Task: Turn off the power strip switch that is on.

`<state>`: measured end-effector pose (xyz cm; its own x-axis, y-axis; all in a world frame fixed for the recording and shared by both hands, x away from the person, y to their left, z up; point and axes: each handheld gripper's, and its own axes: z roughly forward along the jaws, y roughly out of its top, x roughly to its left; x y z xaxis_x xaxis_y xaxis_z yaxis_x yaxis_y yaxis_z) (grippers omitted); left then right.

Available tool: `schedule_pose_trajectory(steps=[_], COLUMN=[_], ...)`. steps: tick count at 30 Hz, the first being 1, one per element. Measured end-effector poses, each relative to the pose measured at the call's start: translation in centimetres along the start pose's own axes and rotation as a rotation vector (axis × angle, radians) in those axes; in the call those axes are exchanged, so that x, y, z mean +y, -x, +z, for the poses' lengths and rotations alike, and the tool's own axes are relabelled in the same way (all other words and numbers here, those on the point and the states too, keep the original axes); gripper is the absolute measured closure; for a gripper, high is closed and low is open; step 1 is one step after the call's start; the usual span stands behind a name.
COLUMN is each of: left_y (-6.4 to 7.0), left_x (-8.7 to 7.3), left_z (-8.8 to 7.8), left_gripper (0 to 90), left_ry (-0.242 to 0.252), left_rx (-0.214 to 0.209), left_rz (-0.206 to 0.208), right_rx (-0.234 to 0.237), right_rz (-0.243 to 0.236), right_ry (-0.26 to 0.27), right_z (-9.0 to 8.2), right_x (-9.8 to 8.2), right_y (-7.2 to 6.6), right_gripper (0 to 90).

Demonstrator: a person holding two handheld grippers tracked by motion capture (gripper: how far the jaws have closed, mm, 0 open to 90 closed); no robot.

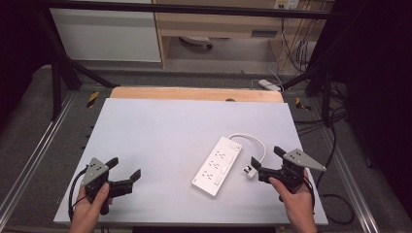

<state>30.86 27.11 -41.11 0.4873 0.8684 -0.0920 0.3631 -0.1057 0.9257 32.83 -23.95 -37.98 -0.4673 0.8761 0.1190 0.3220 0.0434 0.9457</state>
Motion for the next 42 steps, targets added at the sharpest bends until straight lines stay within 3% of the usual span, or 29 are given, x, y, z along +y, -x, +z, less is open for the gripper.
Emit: schedule_pose_trajectory(steps=[13, 18, 25, 26, 30, 31, 35, 36, 38, 39, 42], left_y=[0.0, 0.1, 0.0, 0.0, 0.0, 0.0, 0.1, 0.1, 0.0, 0.0, 0.1], left_x=[0.0, 0.0, 0.0, 0.0, 0.0, 0.0, -0.1, -0.1, -0.1, -0.1, -0.1], left_z=[0.0, 0.0, 0.0, 0.0, 0.0, 0.0, 0.1, 0.1, 0.1, 0.1, 0.1], left_gripper=[5.4, 5.4, 5.4, 5.4, 5.4, 5.4, 5.4, 5.4, 5.4, 5.4, 5.4], left_ry=[-0.004, -0.004, -0.006, -0.006, -0.006, -0.006, -0.008, -0.008, -0.008, -0.008, -0.007], left_rx=[-0.002, -0.002, -0.001, -0.001, -0.001, -0.001, 0.000, 0.001, 0.001, 0.000, 0.000], left_rz=[0.003, 0.002, 0.002, 0.002, 0.002, 0.002, 0.003, 0.002, 0.002, 0.003, 0.004], right_rx=[0.052, 0.074, 0.122, 0.133, 0.149, 0.161, 0.183, 0.194, 0.201, 0.217, 0.239], right_rz=[-0.030, -0.048, -0.076, -0.085, -0.093, -0.104, -0.128, -0.137, -0.140, -0.146, -0.156], right_ry=[-0.027, -0.028, -0.021, -0.018, -0.022, -0.022, -0.018, -0.013, -0.009, 0.000, 0.008], right_z=[1.1, 1.4, 1.6, 1.6, 1.8, 1.8, 1.9, 1.9, 1.9, 1.9, 2.0], right_x=[0.0, 0.0, 0.0, 0.0, 0.0, -0.1, -0.1, -0.2, -0.2, -0.2, -0.2], right_y=[-2.1, -2.9, -3.8, -4.1, -4.4, -4.6, -4.9, -5.1, -5.1, -5.2, -5.3], right_gripper=[6.0, 10.3, 27.6, 34.5, 43.1, 49.1, 57.8, 64.5, 67.5, 74.6, 81.3])
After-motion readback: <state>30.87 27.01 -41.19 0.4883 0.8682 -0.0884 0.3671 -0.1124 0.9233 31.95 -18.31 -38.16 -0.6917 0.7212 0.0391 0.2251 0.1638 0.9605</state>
